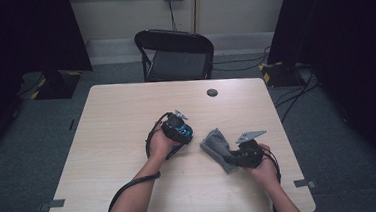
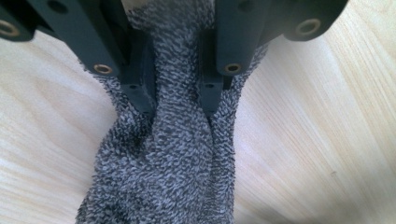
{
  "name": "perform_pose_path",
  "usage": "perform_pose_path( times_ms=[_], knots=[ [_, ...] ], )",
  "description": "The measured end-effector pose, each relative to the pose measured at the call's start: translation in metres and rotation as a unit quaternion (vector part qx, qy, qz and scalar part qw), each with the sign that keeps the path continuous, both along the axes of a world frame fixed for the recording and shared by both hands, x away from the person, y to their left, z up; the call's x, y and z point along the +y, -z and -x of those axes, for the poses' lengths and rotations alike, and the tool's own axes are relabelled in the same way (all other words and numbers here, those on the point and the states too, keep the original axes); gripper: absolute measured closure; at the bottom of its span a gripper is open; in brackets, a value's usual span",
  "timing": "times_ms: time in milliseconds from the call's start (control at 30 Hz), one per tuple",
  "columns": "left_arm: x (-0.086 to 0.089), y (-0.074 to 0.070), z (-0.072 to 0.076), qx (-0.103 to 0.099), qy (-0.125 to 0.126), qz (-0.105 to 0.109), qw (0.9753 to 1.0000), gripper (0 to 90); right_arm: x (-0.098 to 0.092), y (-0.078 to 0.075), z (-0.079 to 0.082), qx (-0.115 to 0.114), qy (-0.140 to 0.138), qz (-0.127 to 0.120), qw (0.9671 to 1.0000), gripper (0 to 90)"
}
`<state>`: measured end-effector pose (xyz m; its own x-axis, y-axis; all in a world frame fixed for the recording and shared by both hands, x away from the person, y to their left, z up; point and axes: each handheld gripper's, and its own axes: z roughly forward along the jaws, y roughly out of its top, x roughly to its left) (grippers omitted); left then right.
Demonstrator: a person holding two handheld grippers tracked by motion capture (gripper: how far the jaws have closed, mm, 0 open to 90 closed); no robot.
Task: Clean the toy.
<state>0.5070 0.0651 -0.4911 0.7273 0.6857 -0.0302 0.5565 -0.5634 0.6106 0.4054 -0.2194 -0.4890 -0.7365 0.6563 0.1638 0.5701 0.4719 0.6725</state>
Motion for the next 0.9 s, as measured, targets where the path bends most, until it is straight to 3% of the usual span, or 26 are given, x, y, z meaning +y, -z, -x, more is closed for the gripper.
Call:
perform_pose_path(
  times_ms=[233,400,600,667,900],
  knots=[
    [0.005,-0.011,0.01,-0.02,0.018,-0.002,0.9996,25.5,-0.001,0.0,-0.001,0.009,0.01,-0.006,0.9999,72.8],
    [0.013,-0.026,0.015,-0.027,0.021,0.026,0.9991,25.5,0.001,-0.001,0.0,0.008,0.013,0.001,0.9999,73.9],
    [0.015,-0.049,0.024,-0.05,0.042,0.052,0.9965,25.5,0.0,-0.003,-0.003,0.012,0.026,-0.012,0.9995,76.3],
    [0.015,-0.053,0.026,-0.051,0.044,0.06,0.9959,25.5,0.001,-0.007,-0.005,0.004,0.031,-0.011,0.9995,76.5],
    [0.004,-0.058,0.036,-0.052,0.075,0.053,0.9944,25.5,0.003,-0.039,-0.022,-0.018,0.065,-0.038,0.997,76.5]
  ],
)
